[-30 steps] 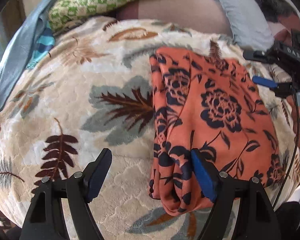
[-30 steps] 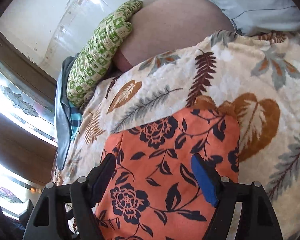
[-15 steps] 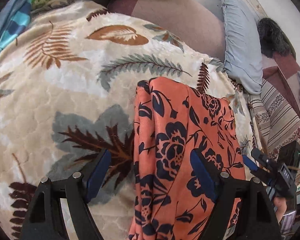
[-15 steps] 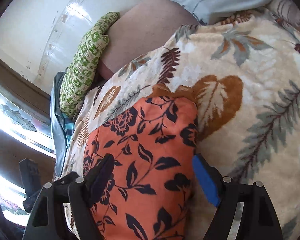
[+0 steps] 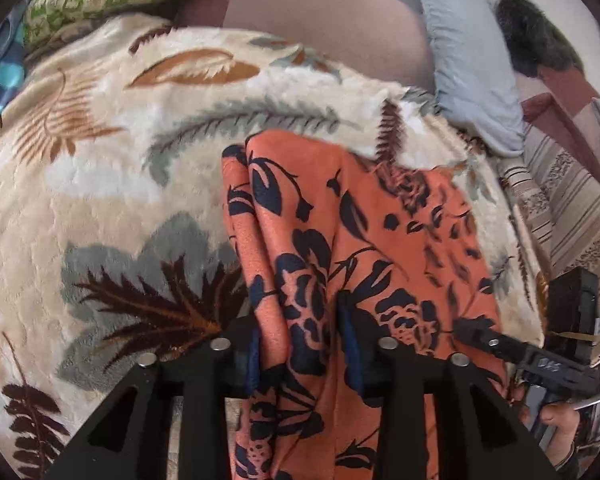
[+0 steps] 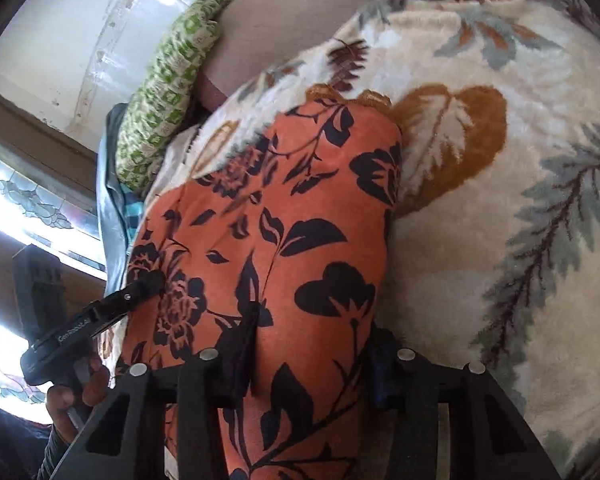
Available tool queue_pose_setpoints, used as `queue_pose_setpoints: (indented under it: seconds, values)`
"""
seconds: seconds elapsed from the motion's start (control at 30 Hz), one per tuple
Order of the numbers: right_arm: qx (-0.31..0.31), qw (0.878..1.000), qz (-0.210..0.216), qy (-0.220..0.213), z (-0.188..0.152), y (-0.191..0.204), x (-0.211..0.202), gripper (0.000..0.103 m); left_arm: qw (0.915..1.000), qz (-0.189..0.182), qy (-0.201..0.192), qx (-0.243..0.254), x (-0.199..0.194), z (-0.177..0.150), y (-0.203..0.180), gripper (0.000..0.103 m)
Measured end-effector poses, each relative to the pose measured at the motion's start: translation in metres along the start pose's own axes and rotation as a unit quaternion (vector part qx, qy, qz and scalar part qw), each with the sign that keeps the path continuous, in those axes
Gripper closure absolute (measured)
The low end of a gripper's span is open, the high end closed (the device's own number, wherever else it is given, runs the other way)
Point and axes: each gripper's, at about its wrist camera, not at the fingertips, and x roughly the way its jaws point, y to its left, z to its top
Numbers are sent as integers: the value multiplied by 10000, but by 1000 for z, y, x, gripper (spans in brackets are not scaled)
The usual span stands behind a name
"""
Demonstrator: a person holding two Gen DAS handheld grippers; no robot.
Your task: Fold small clothes
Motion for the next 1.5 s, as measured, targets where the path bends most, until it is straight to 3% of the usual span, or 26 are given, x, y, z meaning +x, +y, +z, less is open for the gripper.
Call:
queue_pose_setpoints:
  seconds: [0.03, 0.07, 0.17, 0.23, 0.33, 0.4, 0.5, 0.57, 0.67, 0.93, 1.07, 1.13, 1.17, 1.23, 1.4, 1.5]
  values:
    - [155, 9998, 138, -55, 1, -3, -5, 46, 9998, 73, -87, -135, -3, -2, 7, 40]
    - [118, 9998, 43, -136, 1, 1, -13, 40, 9994, 105, -210, -247, -12, -3, 11, 36]
    - [-394, 9951, -319, -853, -5, 26, -54, 39, 9983, 220, -502, -180, -40, -9, 14, 35]
    - [-503, 9932, -61, -1043, -14, 41, -77, 39, 9965, 393, -736, -43, -59, -23, 11, 35]
    - [-870, 9908, 438, -939, -38, 71, -93, 35, 9948, 570, -832, 105, -76, -52, 2, 35]
    - [-982, 9906, 725, -624, -57, 79, -86, 29, 9933, 845, -779, 131, -75, -73, -3, 32]
    - [-643, 9975, 157, 238, -79, 53, -34, 26, 9901, 1342, -116, 401, -37, -95, -7, 25]
    - [-483, 9984, 308, 28, -84, 49, -38, 27, 9899, 1365, -210, 306, -41, -98, -6, 25]
    - [-762, 9965, 221, -261, -83, 70, -62, 26, 9888, 1420, -239, 393, -53, -93, -9, 25]
    - [-1046, 9929, -144, -555, -42, 90, -74, 26, 9865, 1534, -288, 489, -57, -97, -13, 25]
    - [-1162, 9909, -352, -574, -5, 92, -49, 26, 9871, 1518, -266, 439, -55, -95, -11, 25]
    - [-996, 9925, -649, -270, 10, 73, -18, 25, 9876, 1491, -250, 414, -54, -94, -9, 25]
    - [-778, 9950, -624, -78, 14, 60, -5, 25, 9883, 1444, -264, 406, -55, -94, -9, 25]
    - [-645, 9963, -513, -253, 17, 60, -12, 25, 9880, 1453, -302, 425, -59, -95, -9, 25]
    - [-1119, 9910, -366, -644, 18, 95, -41, 25, 9886, 1405, -369, 384, -60, -93, -8, 25]
    - [-974, 9908, -845, -402, 26, 74, -11, 18, 9895, 1328, -439, 360, -67, -96, -9, 25]
